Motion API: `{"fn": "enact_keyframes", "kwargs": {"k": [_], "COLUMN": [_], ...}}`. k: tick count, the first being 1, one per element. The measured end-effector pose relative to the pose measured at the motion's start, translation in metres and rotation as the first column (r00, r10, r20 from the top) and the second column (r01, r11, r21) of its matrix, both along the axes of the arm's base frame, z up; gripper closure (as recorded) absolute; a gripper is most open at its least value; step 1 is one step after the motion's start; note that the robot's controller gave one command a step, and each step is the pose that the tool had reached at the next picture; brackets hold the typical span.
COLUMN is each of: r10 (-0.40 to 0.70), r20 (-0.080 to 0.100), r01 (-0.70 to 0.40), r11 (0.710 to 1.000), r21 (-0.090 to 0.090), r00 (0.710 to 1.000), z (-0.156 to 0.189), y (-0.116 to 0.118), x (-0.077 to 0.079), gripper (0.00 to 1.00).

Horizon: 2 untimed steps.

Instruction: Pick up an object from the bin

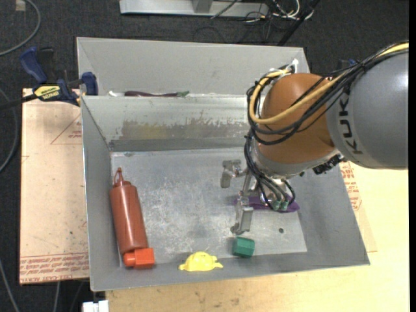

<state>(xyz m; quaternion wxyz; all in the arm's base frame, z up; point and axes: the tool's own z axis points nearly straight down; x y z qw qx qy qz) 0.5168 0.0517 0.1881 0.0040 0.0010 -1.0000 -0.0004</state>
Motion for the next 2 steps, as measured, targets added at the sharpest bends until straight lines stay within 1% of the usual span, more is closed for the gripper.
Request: {"fn": "enact_keyframes", "kwargs": {"k": [1, 2], "r10": [-0.001, 0.030], "r20": [0.008, 0.013], "r01": [0.001, -0.030], "r11": [1.000, 1.000], "r21": [0.000, 0.001], "r00": [1.000, 0.999], "z": [0.0044, -0.0040], "y": [-0.0002, -0.0049], "x": [0.0016, 0.0010], "gripper": [0.00, 0.00]}}
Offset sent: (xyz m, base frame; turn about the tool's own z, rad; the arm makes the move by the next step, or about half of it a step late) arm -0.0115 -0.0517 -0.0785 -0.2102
